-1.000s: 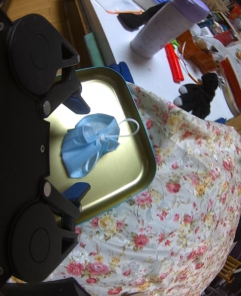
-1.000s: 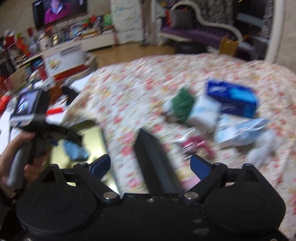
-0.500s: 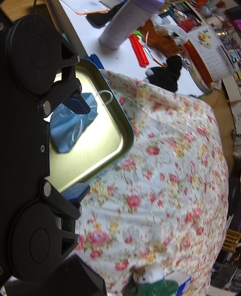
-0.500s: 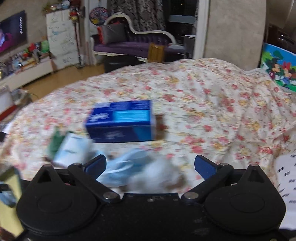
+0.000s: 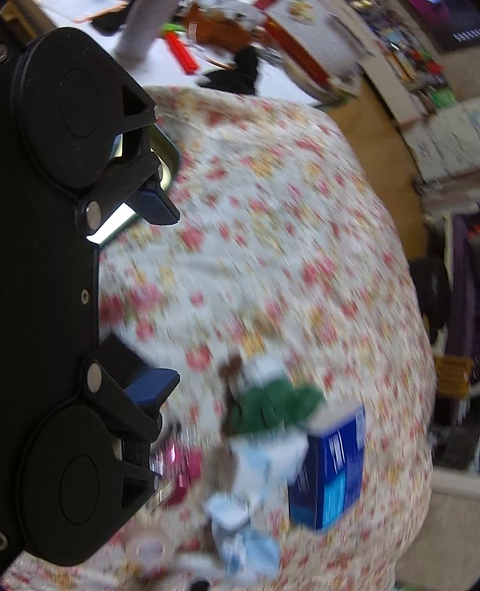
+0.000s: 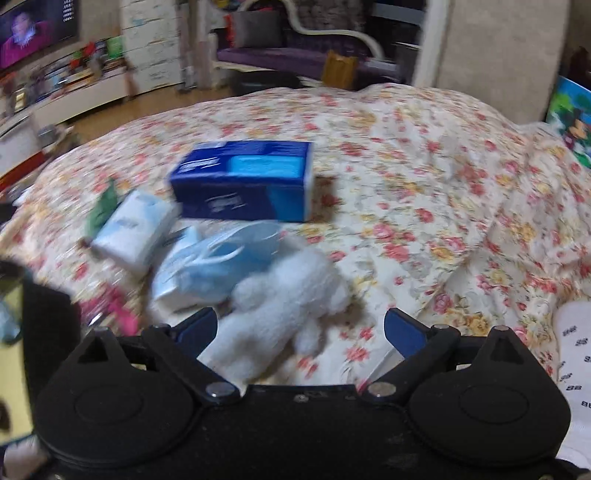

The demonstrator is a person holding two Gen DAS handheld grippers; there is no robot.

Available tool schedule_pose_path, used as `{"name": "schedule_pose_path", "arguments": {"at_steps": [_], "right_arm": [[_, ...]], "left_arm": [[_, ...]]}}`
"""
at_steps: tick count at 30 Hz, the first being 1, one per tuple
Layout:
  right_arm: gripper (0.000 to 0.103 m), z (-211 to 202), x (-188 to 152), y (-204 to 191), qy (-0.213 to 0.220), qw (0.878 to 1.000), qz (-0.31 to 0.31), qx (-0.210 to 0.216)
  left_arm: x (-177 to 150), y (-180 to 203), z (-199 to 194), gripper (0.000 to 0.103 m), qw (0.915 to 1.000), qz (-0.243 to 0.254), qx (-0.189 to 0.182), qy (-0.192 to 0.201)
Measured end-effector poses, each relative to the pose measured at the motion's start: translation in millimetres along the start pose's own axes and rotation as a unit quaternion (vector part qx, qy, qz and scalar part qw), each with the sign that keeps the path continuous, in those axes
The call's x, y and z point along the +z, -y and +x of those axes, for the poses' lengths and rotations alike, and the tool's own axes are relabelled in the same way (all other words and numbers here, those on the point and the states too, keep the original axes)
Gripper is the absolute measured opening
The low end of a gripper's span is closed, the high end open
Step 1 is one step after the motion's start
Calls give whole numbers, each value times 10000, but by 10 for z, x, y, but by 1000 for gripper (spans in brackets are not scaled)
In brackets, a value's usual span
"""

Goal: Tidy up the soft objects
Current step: 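Move both tools back over the pile of items on the bed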

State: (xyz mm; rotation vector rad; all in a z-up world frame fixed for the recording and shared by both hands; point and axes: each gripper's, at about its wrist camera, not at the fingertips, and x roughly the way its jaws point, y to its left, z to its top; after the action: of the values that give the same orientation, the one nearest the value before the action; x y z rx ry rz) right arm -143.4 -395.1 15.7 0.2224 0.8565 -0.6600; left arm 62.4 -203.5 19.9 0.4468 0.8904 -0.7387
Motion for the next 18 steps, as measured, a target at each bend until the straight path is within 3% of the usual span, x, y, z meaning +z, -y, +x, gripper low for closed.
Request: {"name": "schedule_pose_path", "arguments": {"at_steps": [5, 9, 12, 18], "right_arm": [[97, -121, -126, -183, 73, 9976, -690, 14], [97, -13, -142, -248, -276, 9976, -423, 484], [91, 70, -214, -397, -496, 9967, -524, 382], [90, 146, -272, -557, -609, 9957, -583, 386]], "left_arm": [[-17, 381, -138, 86, 9987, 507, -94, 52], [-74, 567, -243, 86, 9979, 638, -47, 121], [-127, 607, -302, 86, 9983, 572, -105, 69], [-232, 668, -416, 86, 9980, 625, -33, 46]]}}
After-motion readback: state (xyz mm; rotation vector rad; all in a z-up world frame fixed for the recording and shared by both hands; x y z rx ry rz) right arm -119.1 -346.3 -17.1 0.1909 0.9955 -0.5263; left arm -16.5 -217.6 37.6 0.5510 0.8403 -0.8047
